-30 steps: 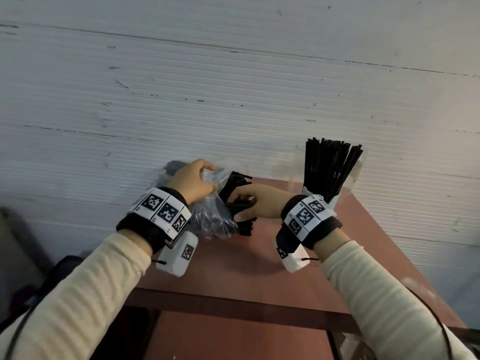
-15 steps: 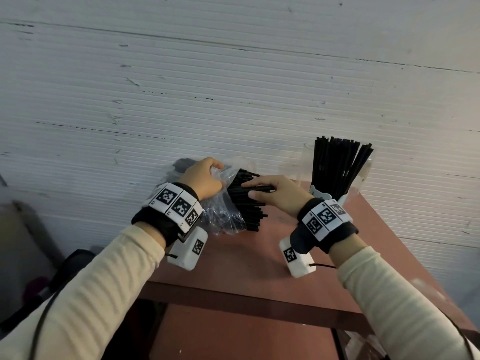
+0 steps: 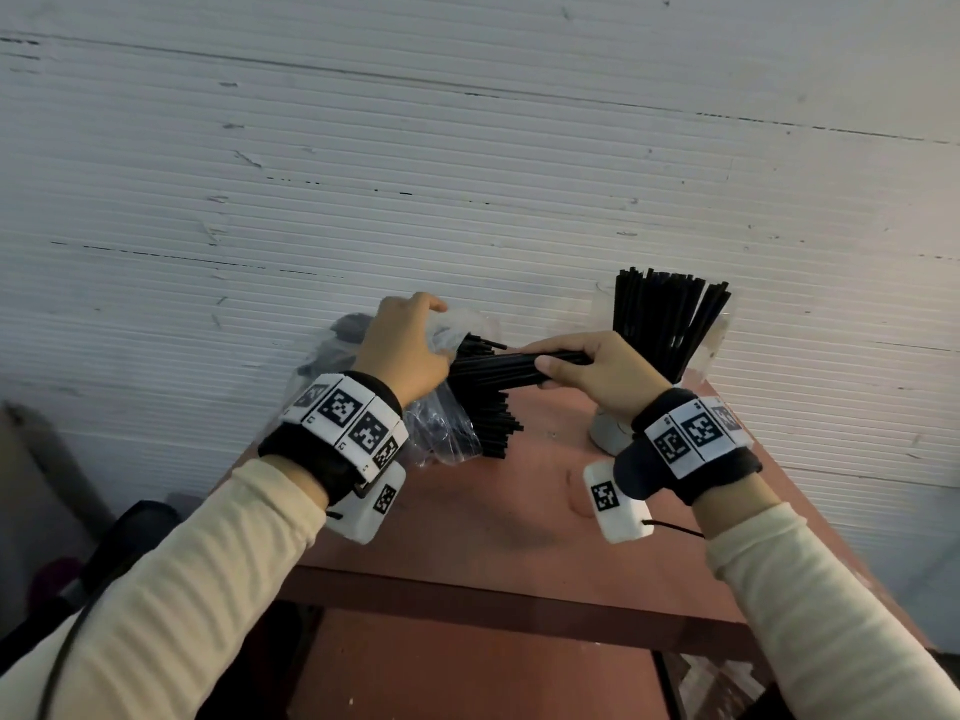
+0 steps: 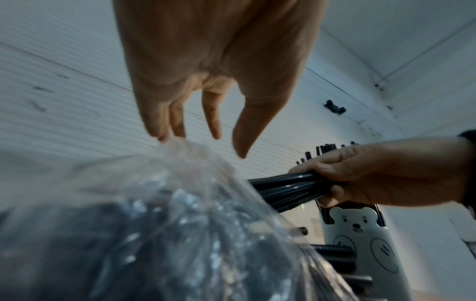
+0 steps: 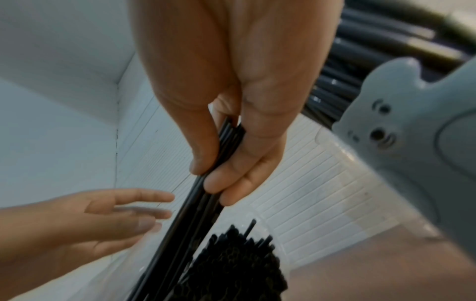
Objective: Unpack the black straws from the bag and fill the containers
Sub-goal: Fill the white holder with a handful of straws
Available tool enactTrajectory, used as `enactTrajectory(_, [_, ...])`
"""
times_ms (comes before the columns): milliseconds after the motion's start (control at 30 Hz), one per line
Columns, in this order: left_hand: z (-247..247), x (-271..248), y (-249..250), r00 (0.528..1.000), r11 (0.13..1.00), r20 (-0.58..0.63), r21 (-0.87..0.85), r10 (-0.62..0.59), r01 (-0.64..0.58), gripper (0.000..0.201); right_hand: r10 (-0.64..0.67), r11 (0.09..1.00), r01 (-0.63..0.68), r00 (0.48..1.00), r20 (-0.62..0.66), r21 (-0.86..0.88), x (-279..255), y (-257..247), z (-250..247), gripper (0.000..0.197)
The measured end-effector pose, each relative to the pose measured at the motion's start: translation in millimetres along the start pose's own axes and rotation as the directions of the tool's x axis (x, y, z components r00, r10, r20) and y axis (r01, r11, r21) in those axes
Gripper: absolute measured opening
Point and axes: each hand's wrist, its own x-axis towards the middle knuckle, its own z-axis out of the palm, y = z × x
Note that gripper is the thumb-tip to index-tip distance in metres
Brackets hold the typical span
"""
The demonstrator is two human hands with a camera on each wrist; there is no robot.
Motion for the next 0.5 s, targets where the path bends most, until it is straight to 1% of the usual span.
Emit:
enactTrajectory(33, [2.4,0.2,4.7,0.997,0.996,-0.023,-0.028,0.079,-0.080,0.053,-0.006,1.000,0.006,1.000,-0.005,-0.019,-2.8,-1.3,-4.6,0.020])
enactTrajectory(67, [6.0,0.7,11.3,0.987,0.986,-0.006,-0.048,0.162,-0.162,0.056,-0.011,0.999,0.010,1.000,-0.012,-0.041,-5.9,-1.4,-10.5,0.020])
enactTrajectory(100, [9.0,1.4,17.0,0.972,0.973,0.051,-0.054,0.228,-0.225,0.060,-0.017,0.998,0.016,1.000,-0.017,-0.066,-7.8,-2.9,-14.8,0.020])
enactTrajectory(133, [13.1,2.3,23.8,0.954,0.964,0.136,-0.050,0.267,-0.262,0.065,-0.023,0.994,0.020,0.999,-0.023,-0.104,-11.2,-4.7,-19.9,0.021])
enactTrajectory(200, [22.6,5.9,34.6,0.918,0.963,0.299,-0.022,0.261,-0.267,0.073,-0.038,0.983,0.032,0.999,-0.027,-0.179,-19.5,-11.3,-28.1,0.022])
enactTrajectory(233, [28.1,8.8,38.7,0.905,0.964,0.347,0.008,0.248,-0.267,0.074,-0.049,0.977,0.041,0.998,-0.032,-0.209,-24.9,-16.3,-32.8,0.022])
enactTrajectory(267, [33.4,11.7,40.9,0.895,0.959,0.373,0.047,0.243,-0.280,0.069,-0.061,0.970,0.050,0.997,-0.037,-0.238,-30.0,-21.6,-36.8,0.022])
enactTrajectory(300, [38.3,14.4,43.2,0.889,0.950,0.383,0.081,0.249,-0.301,0.059,-0.069,0.963,0.055,0.997,-0.045,-0.263,-36.0,-27.4,-41.1,0.021])
enactTrajectory(367, [44.0,17.2,49.0,0.887,0.936,0.372,0.107,0.275,-0.335,0.029,-0.078,0.952,0.057,0.995,-0.060,-0.301,-47.1,-36.8,-51.4,0.022])
enactTrajectory(400, [45.5,17.5,52.7,0.886,0.933,0.357,0.089,0.296,-0.348,0.024,-0.080,0.947,0.054,0.994,-0.069,-0.317,-52.4,-41.4,-57.2,0.024])
enactTrajectory(433, [47.0,17.4,57.4,0.886,0.931,0.331,0.052,0.325,-0.361,0.025,-0.088,0.944,0.057,0.993,-0.079,-0.325,-57.6,-46.3,-62.4,0.026])
enactTrajectory(500, [48.5,16.7,69.7,0.897,0.928,0.245,-0.047,0.368,-0.368,0.028,-0.136,0.959,0.101,0.984,-0.116,-0.266,-65.5,-56.7,-72.6,0.034])
